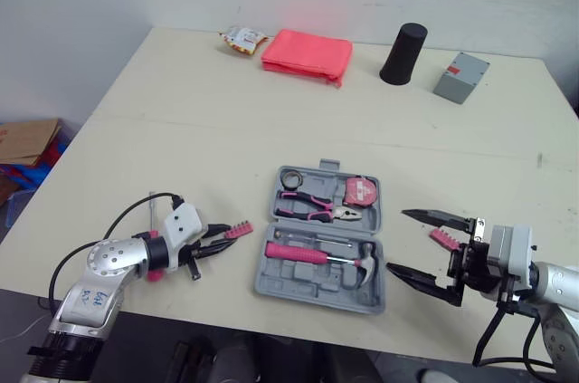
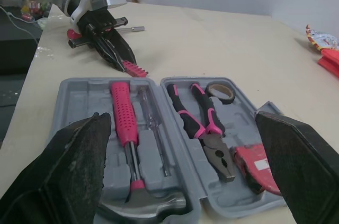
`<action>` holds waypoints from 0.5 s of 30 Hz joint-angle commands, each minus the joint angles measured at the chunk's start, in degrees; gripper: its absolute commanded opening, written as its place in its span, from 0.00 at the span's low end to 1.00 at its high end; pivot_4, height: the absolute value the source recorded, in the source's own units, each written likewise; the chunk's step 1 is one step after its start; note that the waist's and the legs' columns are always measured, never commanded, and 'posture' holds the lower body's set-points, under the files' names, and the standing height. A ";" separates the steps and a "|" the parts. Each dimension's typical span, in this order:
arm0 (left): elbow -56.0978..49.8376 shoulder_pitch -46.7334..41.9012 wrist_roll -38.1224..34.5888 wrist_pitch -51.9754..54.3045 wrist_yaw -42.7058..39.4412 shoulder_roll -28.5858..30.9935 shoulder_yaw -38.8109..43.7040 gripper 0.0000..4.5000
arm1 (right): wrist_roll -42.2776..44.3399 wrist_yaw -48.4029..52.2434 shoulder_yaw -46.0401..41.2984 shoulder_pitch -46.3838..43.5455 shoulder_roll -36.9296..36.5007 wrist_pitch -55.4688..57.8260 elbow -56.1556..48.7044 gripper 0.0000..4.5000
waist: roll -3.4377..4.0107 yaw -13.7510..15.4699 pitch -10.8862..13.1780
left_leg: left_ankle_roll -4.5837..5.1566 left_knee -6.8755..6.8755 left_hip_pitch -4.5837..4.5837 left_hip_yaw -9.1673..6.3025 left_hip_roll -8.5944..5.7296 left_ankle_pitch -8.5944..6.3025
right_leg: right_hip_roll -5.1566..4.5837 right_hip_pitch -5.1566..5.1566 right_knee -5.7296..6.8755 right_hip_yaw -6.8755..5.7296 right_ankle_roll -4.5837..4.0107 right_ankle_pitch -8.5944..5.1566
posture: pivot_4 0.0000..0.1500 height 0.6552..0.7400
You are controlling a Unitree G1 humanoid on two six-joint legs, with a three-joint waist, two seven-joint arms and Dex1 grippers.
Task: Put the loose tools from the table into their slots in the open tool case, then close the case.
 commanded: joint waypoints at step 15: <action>-16.05 -5.05 -13.01 1.74 -17.08 9.57 0.53 0.15 | 1.14 3.34 -2.40 5.58 -0.18 -5.11 1.18 1.00 | -0.13 -0.11 0.09 | -0.11 -0.04 -0.10 -0.02 0.02 0.03 | 0.04 -0.07 -0.03 -0.05 -0.03 -0.02 | 1.00 1.00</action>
